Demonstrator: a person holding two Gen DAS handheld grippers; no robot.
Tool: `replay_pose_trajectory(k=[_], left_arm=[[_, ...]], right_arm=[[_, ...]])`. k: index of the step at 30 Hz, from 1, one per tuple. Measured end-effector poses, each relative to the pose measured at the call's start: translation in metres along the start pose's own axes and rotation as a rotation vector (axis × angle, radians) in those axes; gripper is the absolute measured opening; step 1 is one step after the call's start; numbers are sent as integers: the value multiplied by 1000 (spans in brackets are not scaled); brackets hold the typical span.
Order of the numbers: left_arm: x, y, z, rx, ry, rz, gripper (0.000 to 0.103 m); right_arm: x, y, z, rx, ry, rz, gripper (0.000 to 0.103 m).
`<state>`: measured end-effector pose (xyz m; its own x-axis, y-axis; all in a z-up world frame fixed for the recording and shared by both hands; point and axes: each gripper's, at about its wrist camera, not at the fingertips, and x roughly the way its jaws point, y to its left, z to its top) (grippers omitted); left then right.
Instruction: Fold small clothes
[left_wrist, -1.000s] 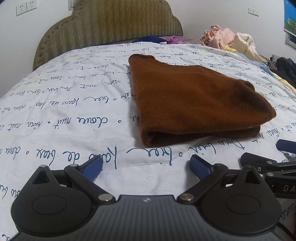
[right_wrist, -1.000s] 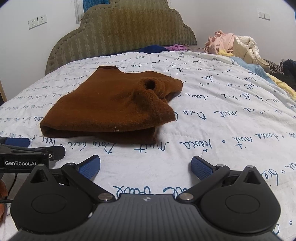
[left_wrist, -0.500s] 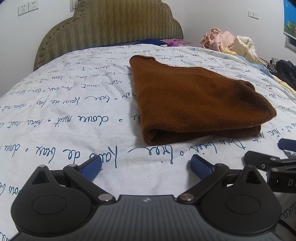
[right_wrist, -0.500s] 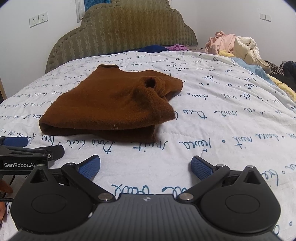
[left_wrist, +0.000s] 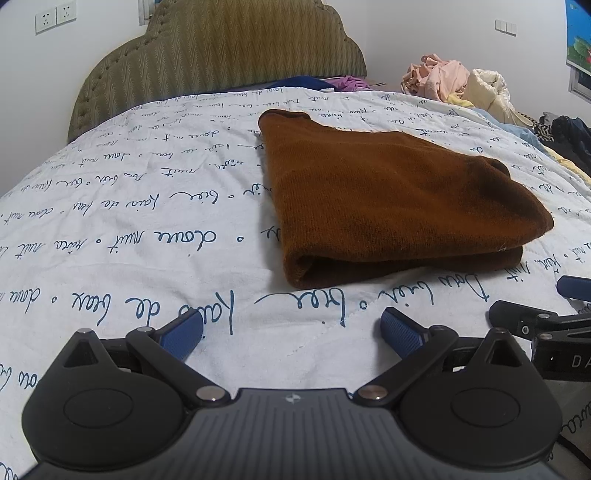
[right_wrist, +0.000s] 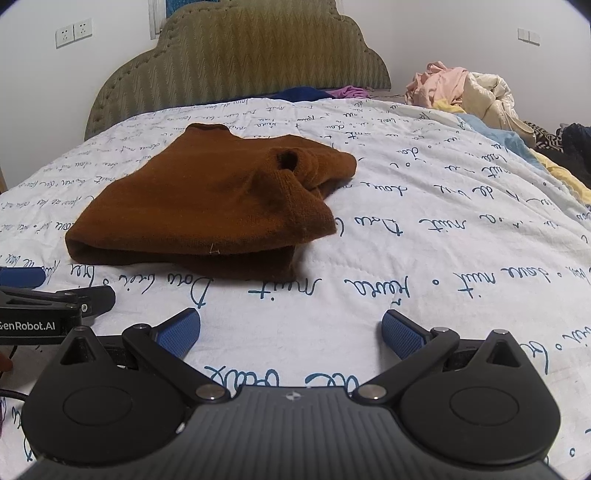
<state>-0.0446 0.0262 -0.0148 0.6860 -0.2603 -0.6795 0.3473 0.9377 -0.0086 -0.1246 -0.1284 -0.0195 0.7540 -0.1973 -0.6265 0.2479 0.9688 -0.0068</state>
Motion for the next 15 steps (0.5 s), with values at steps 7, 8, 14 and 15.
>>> replay_pose_trajectory(k=[7,8,14,15], left_arm=[[0,1,0,0,-1,-1,103],[0,1,0,0,0,-2,103],[-1,1,1,-1,-2,-1,103],[-1,1,1,-2,-2,-1,103]], right_arm=[[1,0,0,3,2,3,103],[1,0,0,3,2,3,103],[1,0,0,4,2,3,103],[1,0,0,4,2,3,103]])
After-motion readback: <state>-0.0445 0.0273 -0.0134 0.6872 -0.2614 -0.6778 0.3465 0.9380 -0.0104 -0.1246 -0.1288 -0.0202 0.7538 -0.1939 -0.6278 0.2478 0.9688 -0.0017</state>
